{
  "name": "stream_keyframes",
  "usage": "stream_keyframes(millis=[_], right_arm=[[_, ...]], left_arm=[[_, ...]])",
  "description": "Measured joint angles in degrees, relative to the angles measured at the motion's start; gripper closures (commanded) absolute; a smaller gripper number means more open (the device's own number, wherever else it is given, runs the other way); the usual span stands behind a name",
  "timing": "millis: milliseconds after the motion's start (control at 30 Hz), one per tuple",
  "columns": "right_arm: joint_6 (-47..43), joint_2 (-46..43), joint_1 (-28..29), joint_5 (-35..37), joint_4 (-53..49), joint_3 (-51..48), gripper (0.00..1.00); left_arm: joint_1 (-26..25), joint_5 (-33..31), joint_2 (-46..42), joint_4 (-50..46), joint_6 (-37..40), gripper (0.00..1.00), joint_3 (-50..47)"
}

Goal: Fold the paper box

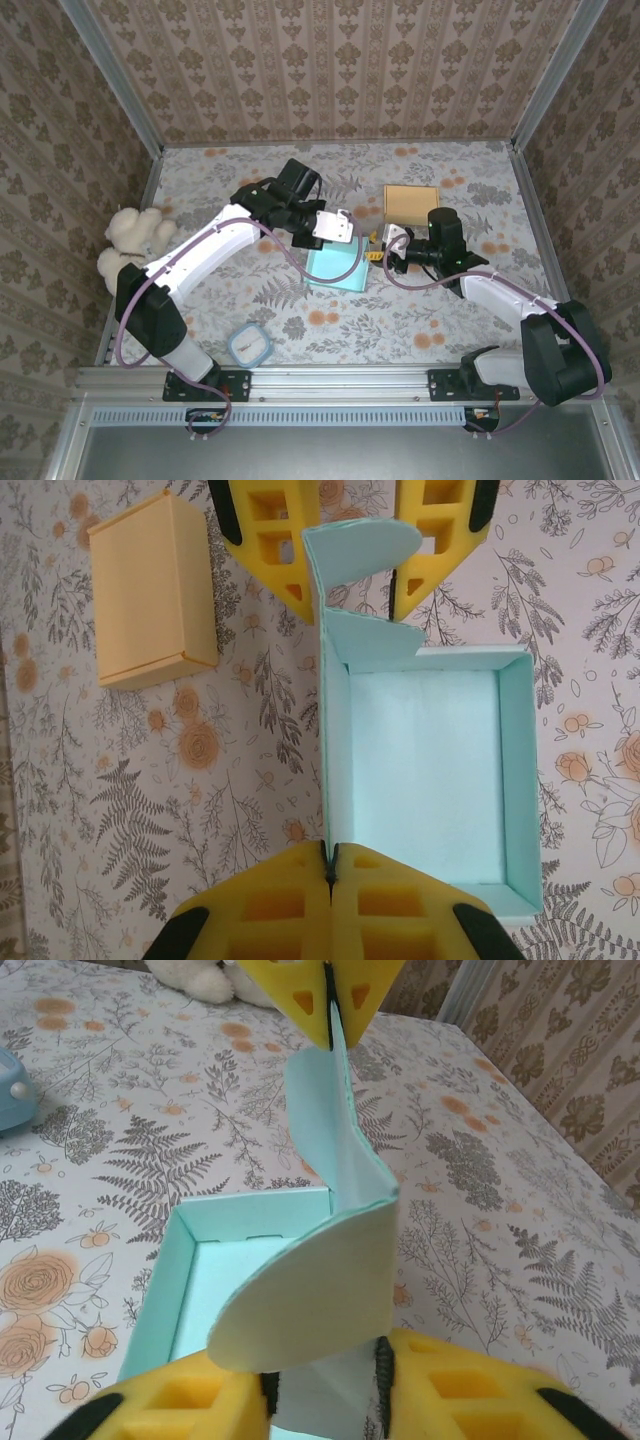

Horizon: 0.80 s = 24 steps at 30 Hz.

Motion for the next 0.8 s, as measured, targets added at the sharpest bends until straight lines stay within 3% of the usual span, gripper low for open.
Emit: stream_keyframes(millis=[400, 800], right_arm=[[-1.3, 0.3, 0.0, -0.6, -1.1, 0.0, 0.67], [-3.6, 0.4, 0.0, -0.9, -2.6, 0.3, 0.93]], left_arm=[[-1.5, 1.2, -0.1, -2.4, 2.2, 1.00, 0.3], [-1.7, 1.1, -0.2, -3.0, 2.5, 1.00, 0.4]])
